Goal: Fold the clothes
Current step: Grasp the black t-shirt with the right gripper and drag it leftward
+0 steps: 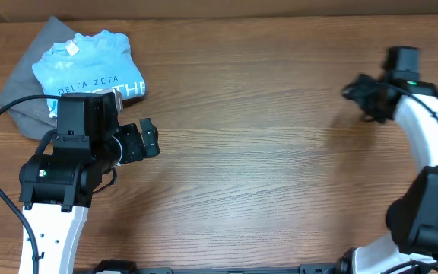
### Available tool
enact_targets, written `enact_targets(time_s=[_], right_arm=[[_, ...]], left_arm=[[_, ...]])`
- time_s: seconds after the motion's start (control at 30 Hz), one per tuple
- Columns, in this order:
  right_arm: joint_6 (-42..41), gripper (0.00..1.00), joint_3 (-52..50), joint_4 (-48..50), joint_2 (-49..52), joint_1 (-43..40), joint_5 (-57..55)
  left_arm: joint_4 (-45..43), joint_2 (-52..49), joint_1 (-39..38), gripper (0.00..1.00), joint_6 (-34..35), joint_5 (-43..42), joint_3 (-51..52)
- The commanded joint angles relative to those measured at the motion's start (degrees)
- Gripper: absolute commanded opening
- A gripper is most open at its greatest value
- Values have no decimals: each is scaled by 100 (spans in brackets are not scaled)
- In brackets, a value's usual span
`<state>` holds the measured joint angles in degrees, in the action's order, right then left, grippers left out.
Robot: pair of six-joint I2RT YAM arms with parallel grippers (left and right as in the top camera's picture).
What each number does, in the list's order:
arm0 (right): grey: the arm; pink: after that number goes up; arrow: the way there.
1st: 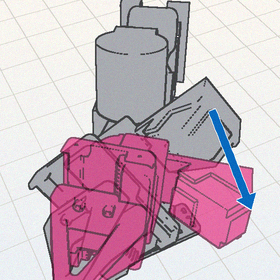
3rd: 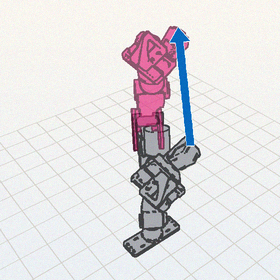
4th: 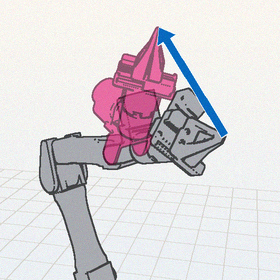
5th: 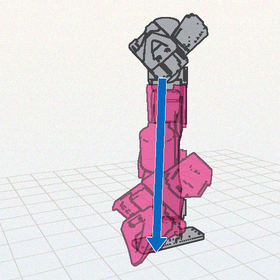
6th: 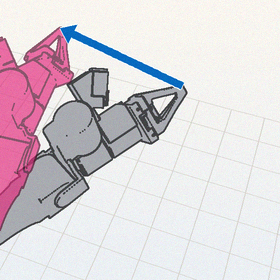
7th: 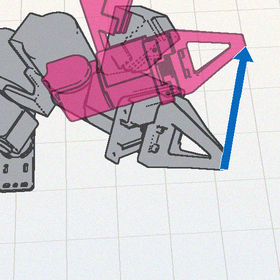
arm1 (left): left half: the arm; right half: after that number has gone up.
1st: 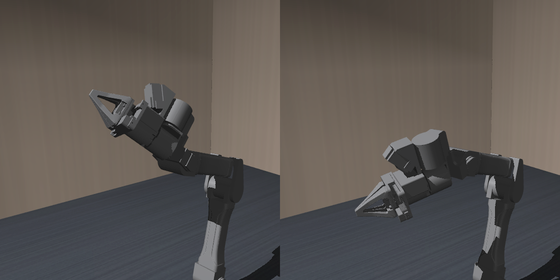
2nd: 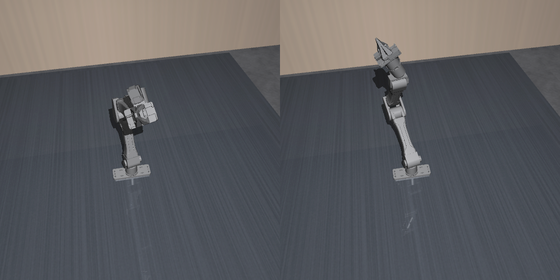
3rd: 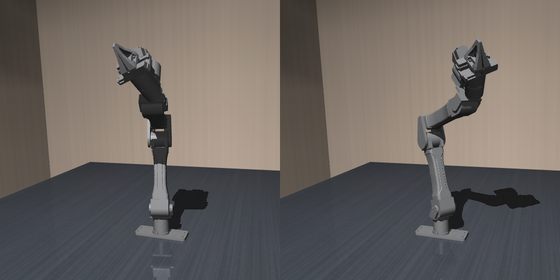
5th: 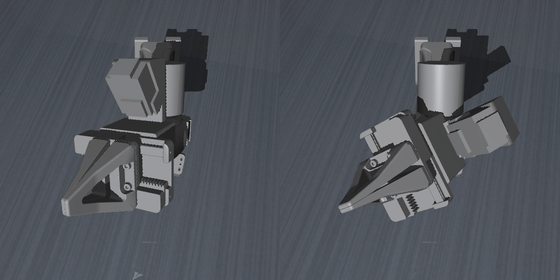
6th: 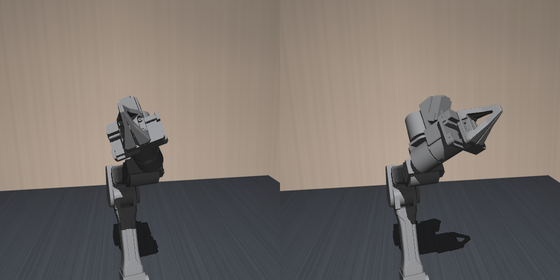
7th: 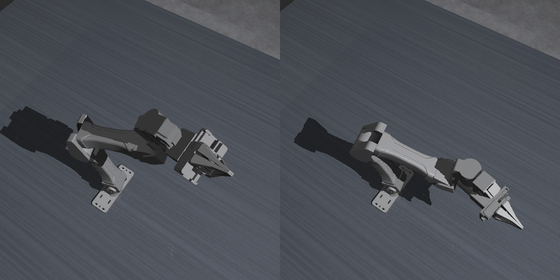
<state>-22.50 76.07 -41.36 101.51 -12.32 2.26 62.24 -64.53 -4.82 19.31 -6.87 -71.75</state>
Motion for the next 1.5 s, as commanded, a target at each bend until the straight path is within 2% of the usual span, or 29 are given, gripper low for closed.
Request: enact_targets(time_s=[0.0,0.13,0.3,0.7,0.73,0.77,0.8,0.83,0.9,1.03,1.17,1.23,1.27,1.47], right_arm=[[-157,71,90,-116,-50,-1178,-496],[-118,71,87,-293,76,-2337,-522],[-111,71,81,-291,382,-3036,-531],[-109,72,76,-332,1373,-3206,-754],[-111,65,79,-332,1412,-3195,-745],[-109,47,76,-341,1425,-3187,-640],[-109,21,87,-328,1408,-3161,-391],[-107,13,111,-310,1381,-3136,-153],[-105,4,197,-313,1311,-3071,232],[155,4,420,-393,1012,-2686,1027],[389,4,601,-439,518,-1803,1751],[402,4,669,-433,317,-1235,1781],[411,4,726,-404,188,-603,1781],[363,4,800,-59,136,1707,1797]], left_arm=[[-15,4,31,100,-133,0,-140],[-103,4,31,100,-133,-2,-140],[-199,4,31,100,-133,-2,-138],[-278,4,31,100,-129,-4,-138],[-278,4,31,100,-131,-7,-140],[-278,4,31,100,-131,-7,-140],[-278,4,31,100,-131,-20,-140],[-278,4,31,100,-131,-22,-140],[-278,4,31,100,-131,-22,-140],[-278,4,31,100,-127,-22,-140],[-313,4,31,100,-90,-24,-140],[-326,4,31,100,-90,-24,-140],[-337,4,31,100,-92,-20,-140],[-378,4,33,100,-116,2,-140]])
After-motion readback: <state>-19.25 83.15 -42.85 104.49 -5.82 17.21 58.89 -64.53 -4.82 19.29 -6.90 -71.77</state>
